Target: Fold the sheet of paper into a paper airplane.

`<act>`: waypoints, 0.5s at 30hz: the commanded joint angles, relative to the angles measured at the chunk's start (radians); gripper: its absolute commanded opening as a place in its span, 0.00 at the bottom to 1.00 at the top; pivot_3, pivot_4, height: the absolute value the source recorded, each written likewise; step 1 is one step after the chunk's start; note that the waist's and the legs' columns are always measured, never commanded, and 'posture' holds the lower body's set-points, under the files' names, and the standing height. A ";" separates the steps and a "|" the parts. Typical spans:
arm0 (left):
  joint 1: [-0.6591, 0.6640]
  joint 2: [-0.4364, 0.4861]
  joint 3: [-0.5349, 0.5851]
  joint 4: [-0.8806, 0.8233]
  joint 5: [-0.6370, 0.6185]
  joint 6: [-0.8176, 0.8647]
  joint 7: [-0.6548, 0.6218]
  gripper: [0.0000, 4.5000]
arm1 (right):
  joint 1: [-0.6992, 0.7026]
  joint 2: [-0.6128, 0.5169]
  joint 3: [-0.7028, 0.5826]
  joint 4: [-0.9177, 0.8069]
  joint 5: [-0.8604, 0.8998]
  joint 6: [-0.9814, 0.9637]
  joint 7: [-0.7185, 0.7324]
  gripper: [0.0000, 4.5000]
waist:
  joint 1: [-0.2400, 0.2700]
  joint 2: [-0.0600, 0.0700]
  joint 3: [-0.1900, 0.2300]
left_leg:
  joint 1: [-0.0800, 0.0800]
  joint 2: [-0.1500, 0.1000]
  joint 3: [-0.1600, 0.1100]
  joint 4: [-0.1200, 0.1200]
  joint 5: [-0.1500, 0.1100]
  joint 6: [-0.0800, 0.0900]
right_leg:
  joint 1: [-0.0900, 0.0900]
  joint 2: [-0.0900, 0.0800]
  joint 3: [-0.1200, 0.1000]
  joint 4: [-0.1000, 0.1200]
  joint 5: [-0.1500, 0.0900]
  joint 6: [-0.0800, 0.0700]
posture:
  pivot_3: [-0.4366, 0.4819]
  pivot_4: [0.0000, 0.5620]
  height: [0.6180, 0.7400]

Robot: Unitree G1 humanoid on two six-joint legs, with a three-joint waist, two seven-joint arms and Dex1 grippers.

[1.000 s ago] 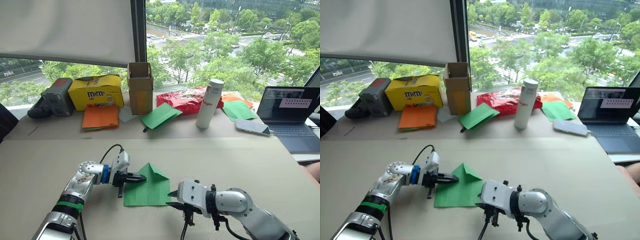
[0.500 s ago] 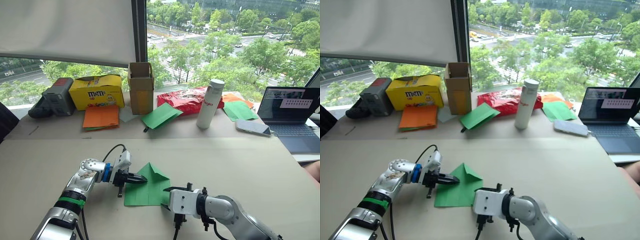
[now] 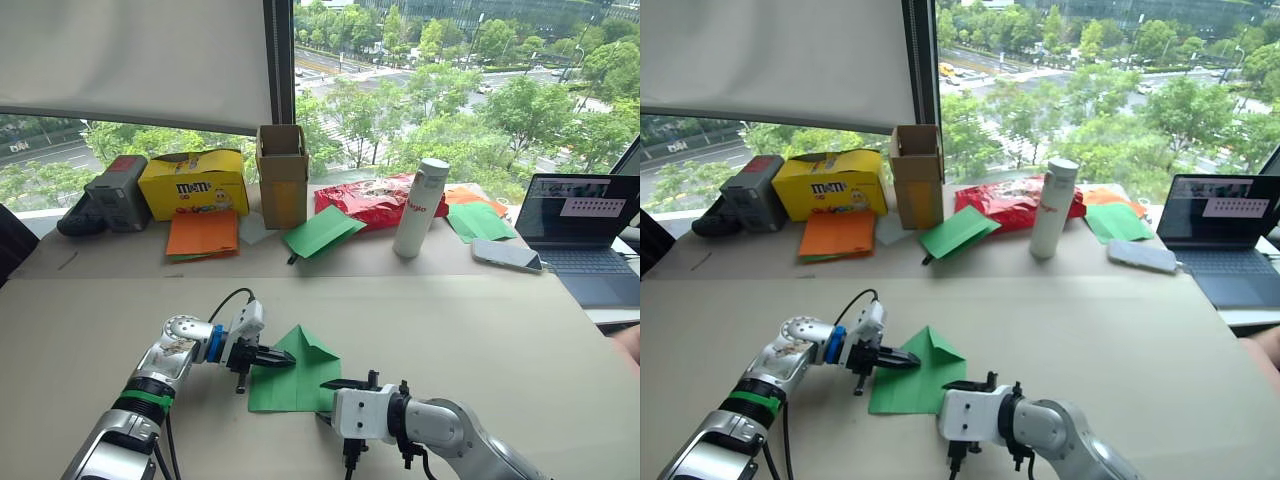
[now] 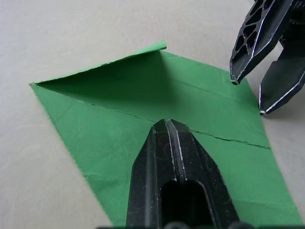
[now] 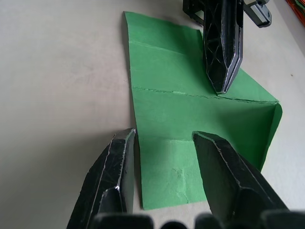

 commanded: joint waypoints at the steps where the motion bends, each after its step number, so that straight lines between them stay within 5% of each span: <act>1: 0.005 -0.007 -0.027 0.017 0.031 0.006 -0.002 0.00 | 0.021 -0.007 0.005 -0.026 -0.006 0.003 0.034 0.48 | 0.000 0.000 0.000 | 0.000 0.000 0.000 0.000 0.000 0.000 | 0.000 0.000 0.000 0.000 0.000 0.000 | 0.48 0.27 0.99; 15: 0.004 -0.017 -0.027 0.032 0.031 -0.003 -0.003 0.00 | 0.061 0.013 -0.047 -0.029 -0.139 -0.012 -0.060 0.48 | 0.001 0.000 0.000 | 0.001 0.000 0.000 0.000 0.000 0.000 | 0.000 0.000 0.000 0.000 0.000 0.000 | 0.48 0.27 0.99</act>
